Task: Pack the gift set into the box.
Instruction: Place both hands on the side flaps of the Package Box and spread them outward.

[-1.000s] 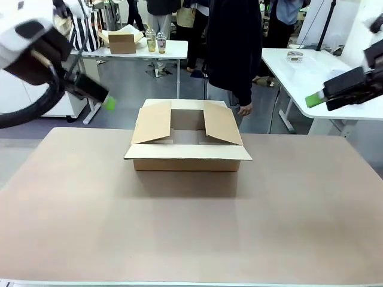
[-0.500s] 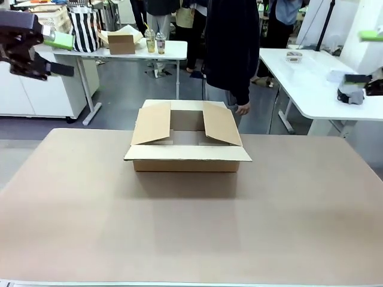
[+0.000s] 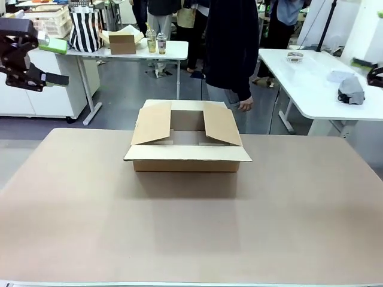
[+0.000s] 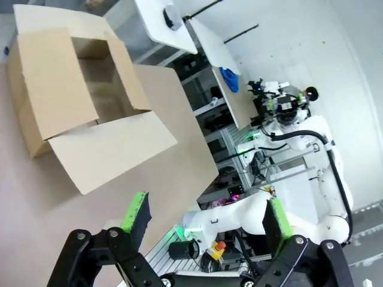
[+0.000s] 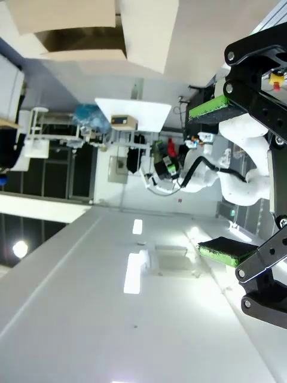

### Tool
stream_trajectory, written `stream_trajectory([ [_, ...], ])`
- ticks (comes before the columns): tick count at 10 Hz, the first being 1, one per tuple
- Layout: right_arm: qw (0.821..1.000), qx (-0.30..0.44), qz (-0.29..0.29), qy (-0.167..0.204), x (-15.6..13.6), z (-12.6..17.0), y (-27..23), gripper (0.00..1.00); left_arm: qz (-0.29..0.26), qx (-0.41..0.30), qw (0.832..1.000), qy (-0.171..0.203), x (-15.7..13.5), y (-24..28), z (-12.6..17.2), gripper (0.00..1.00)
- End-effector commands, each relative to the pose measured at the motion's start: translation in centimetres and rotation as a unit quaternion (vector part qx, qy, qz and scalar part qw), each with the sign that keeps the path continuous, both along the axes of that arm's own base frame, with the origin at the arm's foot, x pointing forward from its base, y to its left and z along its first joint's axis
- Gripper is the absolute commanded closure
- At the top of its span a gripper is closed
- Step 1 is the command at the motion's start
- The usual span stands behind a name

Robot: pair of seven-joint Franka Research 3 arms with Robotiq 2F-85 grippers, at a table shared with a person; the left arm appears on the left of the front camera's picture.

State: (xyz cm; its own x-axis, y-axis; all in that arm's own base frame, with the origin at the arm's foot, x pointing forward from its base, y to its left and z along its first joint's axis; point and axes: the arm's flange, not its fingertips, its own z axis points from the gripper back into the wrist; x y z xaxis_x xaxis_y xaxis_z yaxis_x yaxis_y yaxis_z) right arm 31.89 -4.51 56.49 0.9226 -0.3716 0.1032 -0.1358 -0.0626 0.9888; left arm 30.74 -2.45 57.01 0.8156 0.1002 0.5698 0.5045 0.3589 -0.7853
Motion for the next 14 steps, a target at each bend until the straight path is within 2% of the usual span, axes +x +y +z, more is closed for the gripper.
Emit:
stream_trajectory([
  [1, 1.000, -0.024, 0.004, -0.019, -0.5, 0.5, -0.2, 0.00, -0.008, -0.005, 1.000, -0.018, 0.1, -0.1, 0.2, 0.00],
  [2, 1.000, -0.024, 0.004, -0.019, -0.5, 0.5, -0.2, 0.00, 0.000, 0.000, 1.000, 0.000, 0.0, 0.0, 0.0, 0.00],
  [3, 1.000, -0.024, 0.004, -0.019, -0.5, 0.5, -0.2, 0.00, 0.030, 0.053, 0.998, 0.000, 0.3, -1.7, 1.1, 0.00],
  [4, 1.000, -0.024, 0.004, -0.019, -0.5, 0.5, -0.2, 0.00, 0.053, 0.105, 0.993, 0.013, 1.9, -3.6, 1.9, 0.00],
  [5, 1.000, -0.024, 0.004, -0.019, -0.5, 0.5, -0.2, 0.00, 0.088, 0.174, 0.980, 0.024, 4.9, -5.9, 2.3, 0.00],
  [6, 1.000, -0.024, 0.004, -0.019, -0.5, 0.5, -0.2, 0.00, 0.116, 0.262, 0.957, 0.037, 8.9, -8.7, 2.1, 0.00],
  [8, 1.000, -0.024, 0.004, -0.019, -0.5, 0.5, -0.2, 0.00, 0.146, 0.372, 0.915, 0.065, 15.2, -12.5, 0.9, 0.00],
  [10, 1.000, -0.024, 0.004, -0.019, -0.5, 0.5, -0.2, 0.00, 0.173, 0.422, 0.886, 0.078, 21.1, -15.9, -1.3, 0.00],
  [12, 1.000, -0.024, 0.004, -0.019, -0.5, 0.5, -0.2, 0.00, 0.169, 0.437, 0.877, 0.105, 24.5, -19.3, -4.0, 0.00],
  [13, 1.000, -0.024, 0.004, -0.019, -0.5, 0.5, -0.2, 0.00, 0.159, 0.431, 0.883, 0.098, 25.5, -20.6, -4.8, 0.00],
  [14, 1.000, -0.024, 0.004, -0.019, -0.5, 0.5, -0.2, 0.00, 0.069, 0.292, 0.944, 0.138, 24.6, -20.9, -4.0, 0.00],
])
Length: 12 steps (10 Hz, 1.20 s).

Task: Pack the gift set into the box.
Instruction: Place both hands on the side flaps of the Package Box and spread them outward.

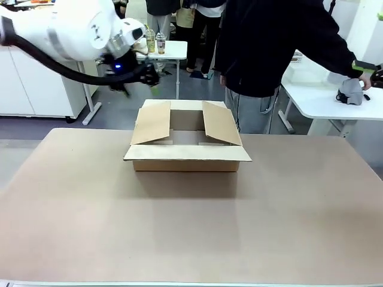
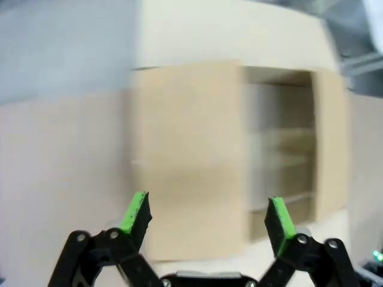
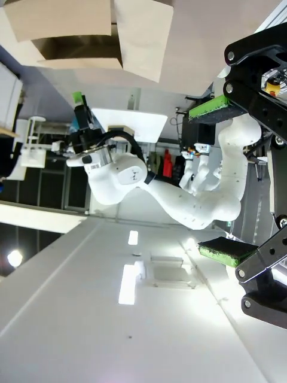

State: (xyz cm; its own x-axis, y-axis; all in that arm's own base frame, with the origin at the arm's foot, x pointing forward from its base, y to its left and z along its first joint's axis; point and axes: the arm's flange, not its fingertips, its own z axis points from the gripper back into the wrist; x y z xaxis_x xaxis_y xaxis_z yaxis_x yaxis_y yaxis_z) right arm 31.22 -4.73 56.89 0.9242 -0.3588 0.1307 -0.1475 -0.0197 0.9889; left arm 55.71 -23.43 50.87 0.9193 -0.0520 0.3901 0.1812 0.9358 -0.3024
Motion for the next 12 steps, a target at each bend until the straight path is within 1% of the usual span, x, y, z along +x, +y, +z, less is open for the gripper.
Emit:
stream_trajectory([
  [1, 1.000, -0.002, 0.001, -0.012, 0.2, 0.1, 0.0, 0.00, 0.021, 0.058, 0.998, -0.018, -0.6, 2.8, -0.3, 0.00],
  [3, 1.000, -0.002, 0.001, -0.012, 0.2, 0.1, 0.0, 0.00, 0.021, 0.058, 0.998, -0.018, -0.6, 2.8, -0.3, 0.00],
  [4, 1.000, -0.002, 0.001, -0.012, 0.2, 0.1, 0.0, 0.00, -0.004, 0.013, 1.000, -0.003, 0.2, 0.3, -0.2, 0.00],
  [5, 1.000, -0.002, 0.001, -0.012, 0.2, 0.1, 0.0, 0.00, -0.033, 0.003, 0.998, 0.045, 1.8, -1.5, -2.1, 0.00],
  [7, 1.000, -0.002, 0.001, -0.012, 0.2, 0.1, 0.0, 0.00, -0.070, 0.025, 0.994, 0.081, 4.9, -6.1, -4.8, 0.00],
  [8, 1.000, -0.002, 0.001, -0.012, 0.2, 0.1, 0.0, 0.00, -0.062, 0.050, 0.993, 0.086, 5.6, -7.3, -5.7, 0.00],
  [9, 1.000, -0.002, 0.001, -0.012, 0.2, 0.1, 0.0, 0.00, -0.044, 0.083, 0.992, 0.082, 6.2, -8.2, -6.1, 0.00],
  [10, 1.000, -0.002, 0.001, -0.012, 0.2, 0.1, 0.0, 0.00, -0.025, 0.127, 0.989, 0.075, 6.5, -9.0, -6.5, 0.00],
  [12, 1.000, -0.002, 0.001, -0.012, 0.2, 0.1, 0.0, 0.00, 0.002, 0.197, 0.977, 0.078, 6.3, -9.6, -7.1, 0.00],
])
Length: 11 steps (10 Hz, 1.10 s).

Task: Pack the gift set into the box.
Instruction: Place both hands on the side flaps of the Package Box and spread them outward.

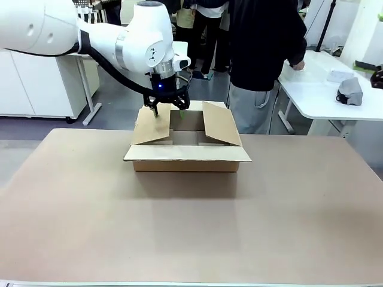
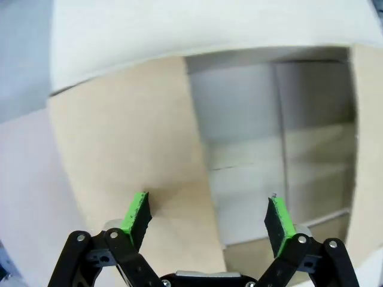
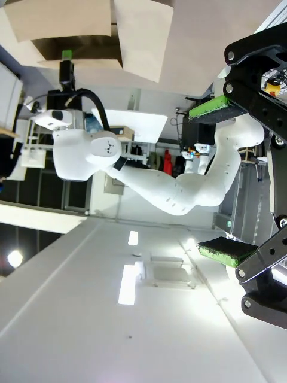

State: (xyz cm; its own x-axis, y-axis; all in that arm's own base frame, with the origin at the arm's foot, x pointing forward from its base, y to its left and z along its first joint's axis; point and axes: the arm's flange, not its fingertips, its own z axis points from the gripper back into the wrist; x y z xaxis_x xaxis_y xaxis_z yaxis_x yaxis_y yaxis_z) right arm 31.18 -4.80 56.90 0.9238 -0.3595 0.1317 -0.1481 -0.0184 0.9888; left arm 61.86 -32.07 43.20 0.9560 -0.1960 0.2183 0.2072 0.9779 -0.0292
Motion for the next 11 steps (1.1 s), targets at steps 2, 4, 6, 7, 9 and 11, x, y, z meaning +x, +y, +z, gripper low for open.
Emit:
stream_trajectory([
  [2, 1.000, -0.001, 0.001, -0.012, 0.2, 0.0, 0.1, 0.00, 0.053, 0.114, 0.992, 0.008, -0.4, -1.3, -0.1, 0.00],
  [4, 1.000, -0.001, 0.001, -0.012, 0.2, 0.0, 0.1, 0.00, 0.059, 0.140, 0.988, 0.008, -0.6, -1.7, -0.9, 0.00],
  [6, 1.000, -0.001, 0.001, -0.012, 0.2, 0.0, 0.1, 0.00, 0.056, 0.149, 0.987, 0.013, -0.4, -1.9, -1.6, 0.00],
  [7, 1.000, -0.001, 0.001, -0.012, 0.2, 0.0, 0.1, 0.00, 0.057, 0.160, 0.985, 0.013, -0.4, -1.8, -1.8, 0.00],
  [9, 1.000, -0.001, 0.001, -0.012, 0.2, 0.0, 0.1, 0.00, 0.058, 0.160, 0.985, 0.014, -0.3, -1.5, -1.8, 0.00],
  [11, 1.000, -0.001, 0.001, -0.012, 0.2, 0.0, 0.1, 0.00, 0.069, 0.169, 0.983, 0.003, -0.8, -1.3, -1.2, 0.00],
])
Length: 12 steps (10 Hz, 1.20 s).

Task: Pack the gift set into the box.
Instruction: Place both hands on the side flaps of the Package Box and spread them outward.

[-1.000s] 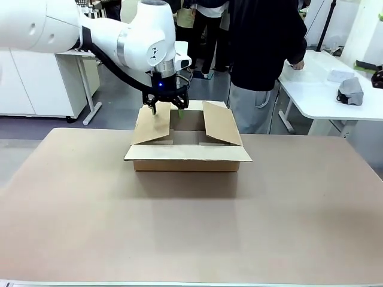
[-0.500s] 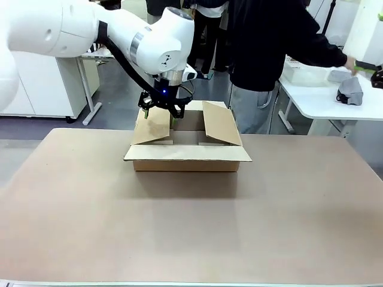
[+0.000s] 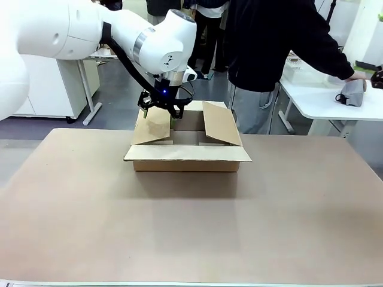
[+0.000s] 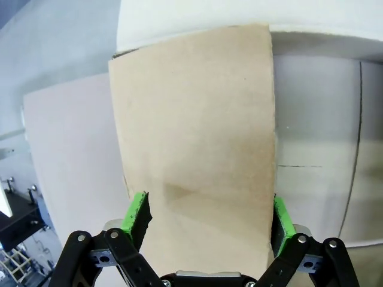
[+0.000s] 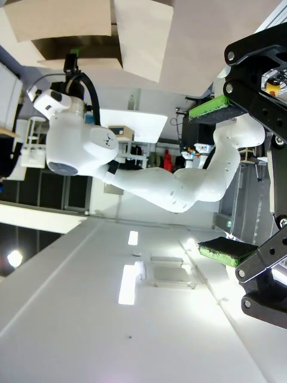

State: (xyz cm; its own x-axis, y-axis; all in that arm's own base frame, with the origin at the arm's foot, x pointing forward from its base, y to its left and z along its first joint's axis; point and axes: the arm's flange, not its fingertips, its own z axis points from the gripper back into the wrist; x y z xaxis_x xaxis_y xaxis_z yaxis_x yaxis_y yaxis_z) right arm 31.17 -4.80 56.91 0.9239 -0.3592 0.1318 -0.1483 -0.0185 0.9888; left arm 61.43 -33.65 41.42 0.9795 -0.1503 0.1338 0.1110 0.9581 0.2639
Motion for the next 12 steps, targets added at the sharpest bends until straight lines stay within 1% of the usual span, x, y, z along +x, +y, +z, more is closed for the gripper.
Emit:
stream_trajectory([
  [1, 1.000, -0.001, 0.001, -0.012, 0.2, 0.0, 0.1, 0.00, 0.018, 0.023, 0.999, -0.017, -0.6, 0.5, 1.1, 0.00],
  [5, 1.000, -0.001, 0.001, -0.012, 0.2, 0.0, 0.1, 0.00, 0.042, 0.059, 0.995, -0.063, -2.0, 2.9, 4.5, 0.00],
  [6, 1.000, -0.001, 0.001, -0.012, 0.2, 0.0, 0.1, 0.00, 0.049, 0.056, 0.995, -0.066, -2.3, 3.7, 5.4, 0.00],
  [9, 1.000, -0.001, 0.001, -0.012, 0.2, 0.0, 0.1, 0.00, 0.080, 0.021, 0.994, -0.072, -3.4, 6.9, 7.7, 0.00],
  [11, 1.000, -0.001, 0.001, -0.012, 0.2, 0.0, 0.1, 0.00, 0.101, -0.014, 0.992, -0.071, -4.1, 9.8, 8.8, 0.00],
  [12, 1.000, -0.001, 0.001, -0.012, 0.2, 0.0, 0.1, 0.00, 0.107, -0.036, 0.992, -0.062, -4.3, 11.3, 9.1, 0.00],
])
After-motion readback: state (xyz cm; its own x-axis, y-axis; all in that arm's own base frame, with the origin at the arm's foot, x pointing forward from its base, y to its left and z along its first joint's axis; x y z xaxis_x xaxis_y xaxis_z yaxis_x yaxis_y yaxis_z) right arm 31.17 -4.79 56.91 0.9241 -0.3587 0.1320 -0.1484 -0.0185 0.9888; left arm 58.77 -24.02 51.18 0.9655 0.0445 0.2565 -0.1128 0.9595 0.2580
